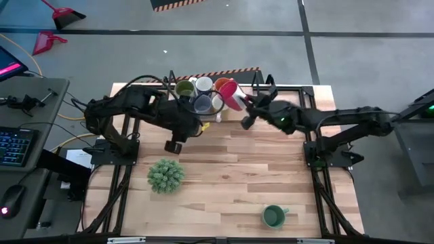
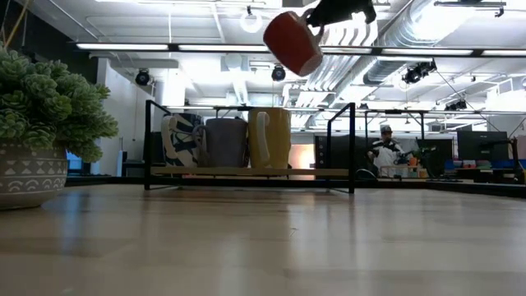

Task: Place coffee mugs
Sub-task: Put the red mug on the shelf

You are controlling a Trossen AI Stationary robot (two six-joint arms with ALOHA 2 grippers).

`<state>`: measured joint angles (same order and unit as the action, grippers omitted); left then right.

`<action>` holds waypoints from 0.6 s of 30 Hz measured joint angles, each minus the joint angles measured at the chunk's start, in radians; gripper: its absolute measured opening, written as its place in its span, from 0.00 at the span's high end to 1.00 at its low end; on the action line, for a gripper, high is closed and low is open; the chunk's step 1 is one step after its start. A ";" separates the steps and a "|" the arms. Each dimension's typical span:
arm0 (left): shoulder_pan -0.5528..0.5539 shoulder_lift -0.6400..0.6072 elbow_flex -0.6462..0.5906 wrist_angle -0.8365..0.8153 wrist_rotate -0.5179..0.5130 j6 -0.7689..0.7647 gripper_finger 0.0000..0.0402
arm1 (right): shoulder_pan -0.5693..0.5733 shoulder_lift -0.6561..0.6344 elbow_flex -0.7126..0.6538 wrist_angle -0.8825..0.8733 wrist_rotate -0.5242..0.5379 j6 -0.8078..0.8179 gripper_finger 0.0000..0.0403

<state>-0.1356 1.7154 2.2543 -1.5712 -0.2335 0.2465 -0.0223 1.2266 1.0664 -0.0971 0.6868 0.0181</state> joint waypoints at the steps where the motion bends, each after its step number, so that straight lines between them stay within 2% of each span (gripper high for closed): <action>1: 0.000 -0.004 0.000 -0.001 0.036 0.009 0.56 | 0.016 0.021 0.000 0.020 0.051 0.001 0.95; 4: -0.003 -0.010 -0.028 0.005 0.128 0.033 0.56 | 0.054 0.075 0.000 0.081 0.238 0.007 0.95; 7: -0.013 -0.046 -0.160 0.003 0.193 0.062 0.56 | 0.090 0.117 0.000 0.117 0.419 0.013 0.95; 10: -0.017 -0.113 -0.369 0.038 0.236 0.067 0.56 | 0.118 0.144 0.000 0.125 0.483 0.063 0.95; 15: -0.013 -0.307 -0.781 0.272 0.323 0.036 0.56 | 0.160 0.194 -0.002 0.119 0.571 0.142 0.95; 18: -0.021 -0.413 -0.943 0.395 0.324 -0.013 0.56 | 0.188 0.229 -0.002 0.123 0.694 0.186 0.95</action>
<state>-0.1563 1.3019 1.3111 -1.1759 0.0907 0.2331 0.1660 1.4552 1.0649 0.0261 1.3811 0.2037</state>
